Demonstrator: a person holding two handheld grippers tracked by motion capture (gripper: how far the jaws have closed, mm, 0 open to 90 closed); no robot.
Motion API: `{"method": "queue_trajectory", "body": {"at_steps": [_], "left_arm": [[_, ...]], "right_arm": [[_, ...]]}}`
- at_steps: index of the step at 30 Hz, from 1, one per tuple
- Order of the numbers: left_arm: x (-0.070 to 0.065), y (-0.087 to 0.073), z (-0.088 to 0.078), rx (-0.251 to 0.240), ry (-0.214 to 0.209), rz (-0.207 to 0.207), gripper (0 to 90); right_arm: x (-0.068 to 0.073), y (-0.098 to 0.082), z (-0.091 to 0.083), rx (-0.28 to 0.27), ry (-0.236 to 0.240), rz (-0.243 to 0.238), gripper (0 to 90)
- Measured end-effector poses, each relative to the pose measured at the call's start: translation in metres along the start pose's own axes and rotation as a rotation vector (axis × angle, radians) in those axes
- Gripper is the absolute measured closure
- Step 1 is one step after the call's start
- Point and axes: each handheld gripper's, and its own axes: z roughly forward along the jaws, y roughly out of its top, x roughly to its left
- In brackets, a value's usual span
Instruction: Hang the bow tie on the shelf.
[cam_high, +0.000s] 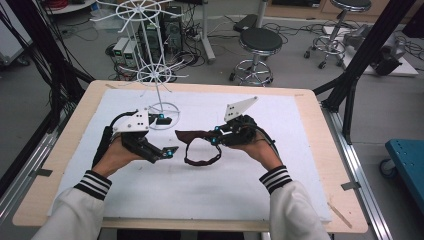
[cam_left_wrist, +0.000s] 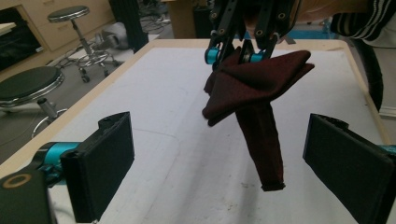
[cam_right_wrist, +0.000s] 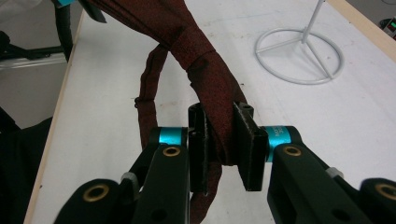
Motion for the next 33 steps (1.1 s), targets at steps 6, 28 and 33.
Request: {"method": "queue_trajectory", "body": {"at_steps": [6, 28, 33], "left_arm": [[-0.004, 0.007, 0.008, 0.011, -0.020, 0.035, 12.1], [-0.008, 0.011, 0.015, 0.009, -0.063, 0.060, 56.5], [-0.008, 0.012, 0.015, 0.024, -0.047, 0.006, 67.8]], "right_arm": [[0.002, 0.001, 0.002, 0.003, 0.010, -0.005, 77.1], [0.003, 0.003, 0.006, 0.006, 0.024, -0.011, 76.7], [0.003, 0.003, 0.006, 0.007, 0.023, -0.014, 76.4]]}}
